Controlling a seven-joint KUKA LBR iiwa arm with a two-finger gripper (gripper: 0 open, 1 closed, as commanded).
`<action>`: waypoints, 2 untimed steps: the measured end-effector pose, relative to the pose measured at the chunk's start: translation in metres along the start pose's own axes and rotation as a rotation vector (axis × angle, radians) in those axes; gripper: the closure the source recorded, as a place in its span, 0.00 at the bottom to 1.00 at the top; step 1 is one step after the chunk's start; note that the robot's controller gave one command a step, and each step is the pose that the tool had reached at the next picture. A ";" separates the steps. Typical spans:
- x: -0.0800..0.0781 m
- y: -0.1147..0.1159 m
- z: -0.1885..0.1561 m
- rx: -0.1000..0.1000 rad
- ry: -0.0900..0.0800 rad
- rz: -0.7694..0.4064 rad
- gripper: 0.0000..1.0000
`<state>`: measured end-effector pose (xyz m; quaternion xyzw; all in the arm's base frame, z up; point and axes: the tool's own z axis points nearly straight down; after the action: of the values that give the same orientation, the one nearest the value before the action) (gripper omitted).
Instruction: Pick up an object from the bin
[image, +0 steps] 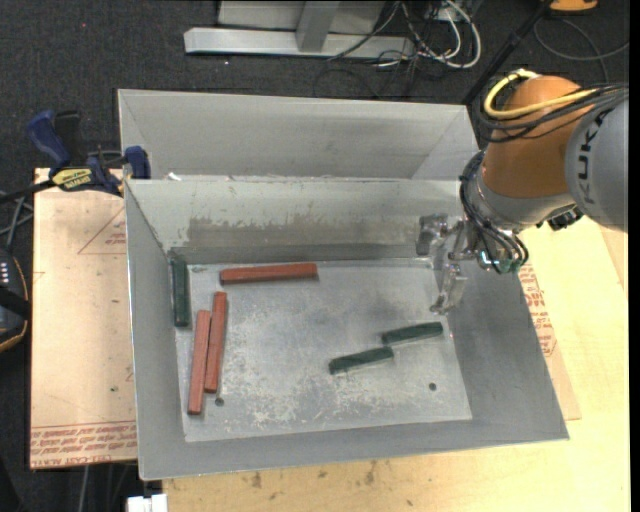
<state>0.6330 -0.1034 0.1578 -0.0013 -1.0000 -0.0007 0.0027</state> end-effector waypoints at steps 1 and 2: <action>-0.002 0.000 -0.005 0.001 -0.007 -0.002 0.00; 0.013 -0.007 0.033 0.002 -0.011 -0.108 0.00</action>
Offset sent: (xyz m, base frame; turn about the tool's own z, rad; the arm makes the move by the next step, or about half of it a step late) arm -0.0371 -0.0181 -0.0878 -0.2509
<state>0.6197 -0.1102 0.1249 0.0525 -0.9986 0.0001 -0.0030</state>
